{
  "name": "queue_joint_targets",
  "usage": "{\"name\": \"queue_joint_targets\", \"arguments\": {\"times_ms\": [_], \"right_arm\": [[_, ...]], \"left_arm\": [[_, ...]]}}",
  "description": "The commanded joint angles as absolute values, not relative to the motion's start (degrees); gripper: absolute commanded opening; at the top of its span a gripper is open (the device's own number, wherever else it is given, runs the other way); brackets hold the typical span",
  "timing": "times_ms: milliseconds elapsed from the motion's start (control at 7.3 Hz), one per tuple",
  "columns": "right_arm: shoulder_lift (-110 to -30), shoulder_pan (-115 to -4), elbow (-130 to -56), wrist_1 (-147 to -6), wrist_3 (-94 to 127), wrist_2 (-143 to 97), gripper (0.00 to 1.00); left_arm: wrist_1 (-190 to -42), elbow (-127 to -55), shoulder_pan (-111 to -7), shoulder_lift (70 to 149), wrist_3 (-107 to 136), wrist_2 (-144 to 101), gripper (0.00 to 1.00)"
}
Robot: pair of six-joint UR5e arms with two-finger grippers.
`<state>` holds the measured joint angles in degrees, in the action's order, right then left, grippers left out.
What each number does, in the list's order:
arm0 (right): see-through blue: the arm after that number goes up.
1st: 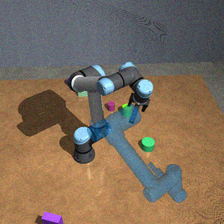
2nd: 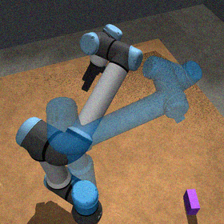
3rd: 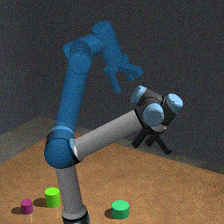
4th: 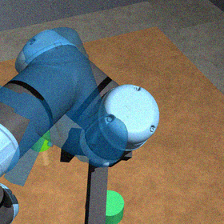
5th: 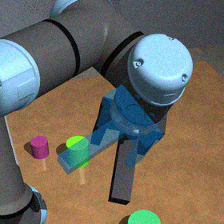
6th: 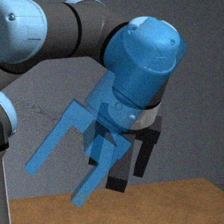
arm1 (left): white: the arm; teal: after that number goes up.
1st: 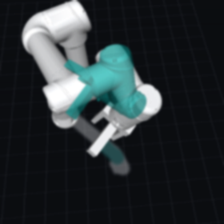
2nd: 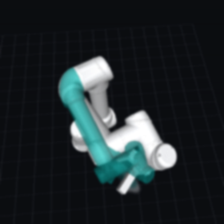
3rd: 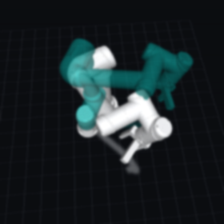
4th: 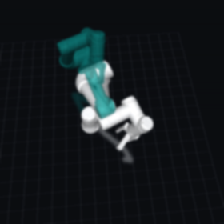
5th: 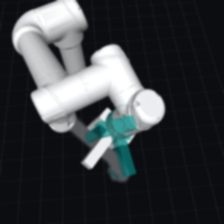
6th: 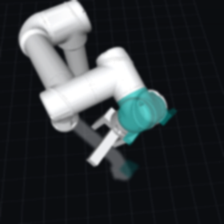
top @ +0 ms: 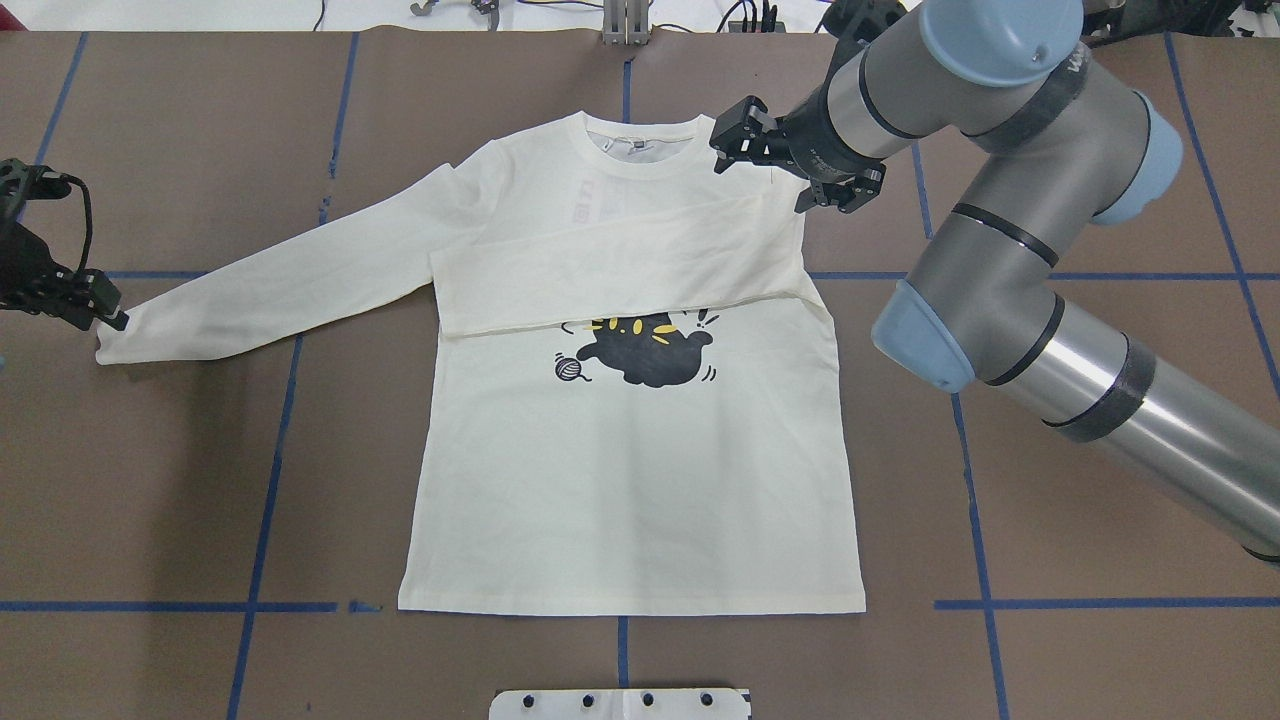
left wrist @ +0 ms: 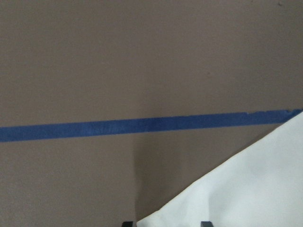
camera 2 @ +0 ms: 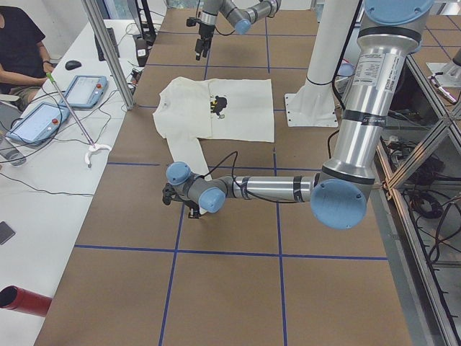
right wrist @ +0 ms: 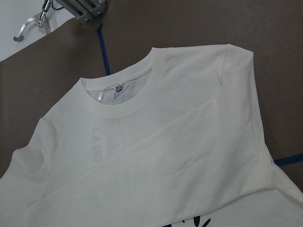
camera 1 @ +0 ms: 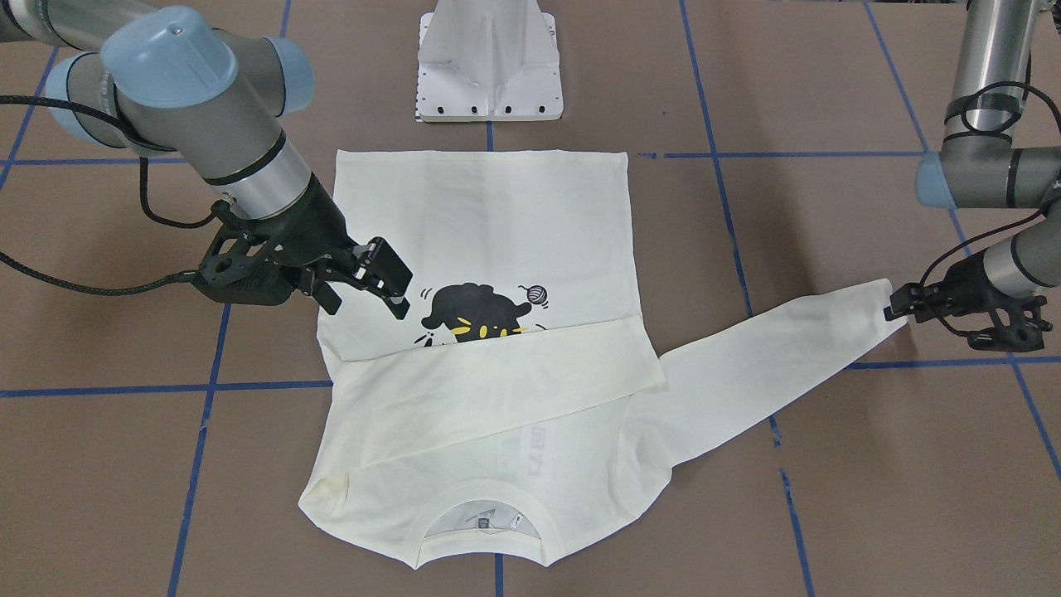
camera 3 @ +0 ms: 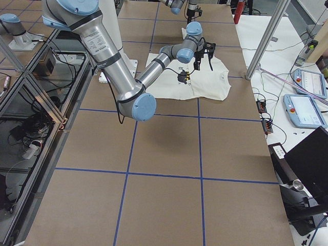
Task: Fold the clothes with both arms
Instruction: 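Release the sleeve near the collar while the left gripper grasps the other cuff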
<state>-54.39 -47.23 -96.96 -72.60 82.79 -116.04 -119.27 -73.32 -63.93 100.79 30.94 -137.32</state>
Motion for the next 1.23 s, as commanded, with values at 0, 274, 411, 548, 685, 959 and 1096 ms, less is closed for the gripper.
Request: {"name": "queue_joint_targets", "arguments": {"times_ms": [0,274,411,548,685,959,1096], "right_arm": [[-54.49,-47.29,-96.94,-72.60,82.79,-116.10,1.00],[-54.41,-47.37,-97.03,-72.68,82.79,-116.10,1.00],[-54.40,-47.37,-97.12,-73.03,82.79,-116.10,1.00],[-54.40,-47.37,-97.12,-73.04,82.79,-116.10,1.00],[-54.49,-47.37,-97.12,-73.04,82.79,-116.10,1.00],[-54.58,-47.37,-97.12,-73.04,82.79,-116.10,1.00],[-54.58,-47.37,-97.12,-73.04,82.79,-116.10,1.00]], "left_arm": [[-119.18,-73.30,-63.90,100.72,30.94,-137.29,0.53],[-119.09,-73.21,-63.90,100.55,30.94,-137.29,0.52],[-118.92,-73.13,-63.64,100.55,31.02,-137.29,0.52],[-118.92,-72.86,-63.28,100.55,30.94,-137.29,0.52],[-118.92,-72.77,-63.28,100.55,30.94,-137.29,0.45],[-118.65,-72.69,-63.19,100.72,31.29,-137.29,0.00],[-118.65,-73.12,-63.19,100.98,31.29,-137.46,0.00]]}}
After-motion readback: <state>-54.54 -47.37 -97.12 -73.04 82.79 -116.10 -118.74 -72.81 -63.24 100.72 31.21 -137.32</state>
